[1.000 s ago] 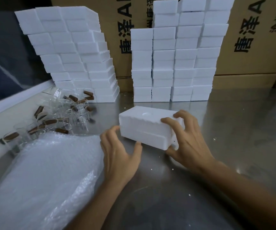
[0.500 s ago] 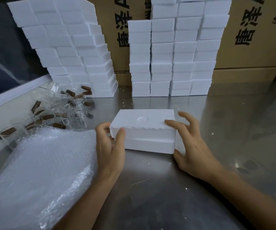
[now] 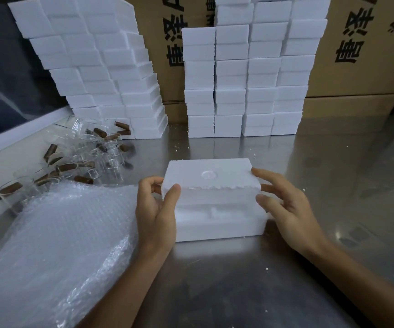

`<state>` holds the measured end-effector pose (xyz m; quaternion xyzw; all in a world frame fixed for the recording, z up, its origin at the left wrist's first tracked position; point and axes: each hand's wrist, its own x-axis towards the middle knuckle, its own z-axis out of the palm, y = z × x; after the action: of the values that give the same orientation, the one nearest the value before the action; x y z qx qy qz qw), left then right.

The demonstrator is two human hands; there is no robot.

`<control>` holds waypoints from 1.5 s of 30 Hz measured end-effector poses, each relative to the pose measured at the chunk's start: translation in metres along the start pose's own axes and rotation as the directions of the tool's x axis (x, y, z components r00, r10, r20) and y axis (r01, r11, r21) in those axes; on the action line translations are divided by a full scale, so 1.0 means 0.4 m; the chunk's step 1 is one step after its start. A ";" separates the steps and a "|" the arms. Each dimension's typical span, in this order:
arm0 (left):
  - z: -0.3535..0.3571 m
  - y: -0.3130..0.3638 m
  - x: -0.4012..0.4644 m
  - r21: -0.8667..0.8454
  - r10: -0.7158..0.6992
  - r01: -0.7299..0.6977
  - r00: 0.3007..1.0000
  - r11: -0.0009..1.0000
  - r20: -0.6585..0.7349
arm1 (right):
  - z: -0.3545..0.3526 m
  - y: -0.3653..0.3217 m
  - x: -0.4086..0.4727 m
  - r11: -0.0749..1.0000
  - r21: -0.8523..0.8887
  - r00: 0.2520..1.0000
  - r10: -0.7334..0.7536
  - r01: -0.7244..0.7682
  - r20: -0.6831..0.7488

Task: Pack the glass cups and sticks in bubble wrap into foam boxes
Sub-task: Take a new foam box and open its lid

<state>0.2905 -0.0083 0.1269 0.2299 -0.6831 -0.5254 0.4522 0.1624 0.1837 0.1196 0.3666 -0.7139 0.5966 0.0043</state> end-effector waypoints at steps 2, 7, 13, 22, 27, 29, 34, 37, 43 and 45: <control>-0.002 -0.002 -0.002 -0.033 -0.007 0.008 0.999 0.999 0.035 | 0.000 -0.001 -0.001 1.000 -0.005 0.999 0.021 -0.021 -0.026; -0.002 0.002 -0.002 -0.126 -0.088 0.101 0.991 0.987 0.100 | 0.002 0.006 -0.003 0.996 0.011 0.997 0.083 -0.083 -0.003; -0.007 -0.003 0.002 -0.098 -0.171 0.189 0.971 0.977 0.167 | 0.000 0.012 0.001 0.990 -0.009 0.990 0.141 -0.141 0.005; -0.003 -0.006 0.012 0.017 -0.246 0.247 0.954 0.969 0.168 | 0.000 0.019 0.013 0.974 -0.092 0.978 0.207 -0.205 0.018; 0.004 -0.025 0.017 0.151 -0.260 0.250 0.964 0.957 0.052 | 0.001 0.024 0.016 0.960 -0.129 0.968 0.248 -0.250 -0.030; 0.007 -0.024 0.019 0.165 -0.252 0.242 0.967 0.956 0.044 | 0.006 0.023 0.022 0.956 -0.117 0.963 0.266 -0.269 -0.042; 0.006 -0.031 0.054 0.204 -0.220 0.215 0.975 0.955 0.007 | 0.033 0.020 0.070 0.945 -0.106 0.951 0.308 -0.309 -0.027; 0.002 -0.039 0.072 0.219 -0.217 0.201 0.975 0.955 0.055 | 0.047 0.023 0.094 0.939 -0.087 0.942 0.335 -0.333 0.007; -0.006 -0.049 0.081 0.286 -0.212 0.175 0.972 0.942 0.106 | 0.045 0.033 0.102 0.930 -0.083 0.933 0.360 -0.358 0.008; -0.007 -0.052 0.083 0.281 -0.216 0.180 0.971 0.943 0.103 | 0.042 0.035 0.097 0.933 -0.078 0.935 0.354 -0.351 0.019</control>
<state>0.2734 -0.0430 0.1204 0.3215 -0.7499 -0.4845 0.3155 0.1339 0.1497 0.1202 0.2419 -0.7895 0.5550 -0.1011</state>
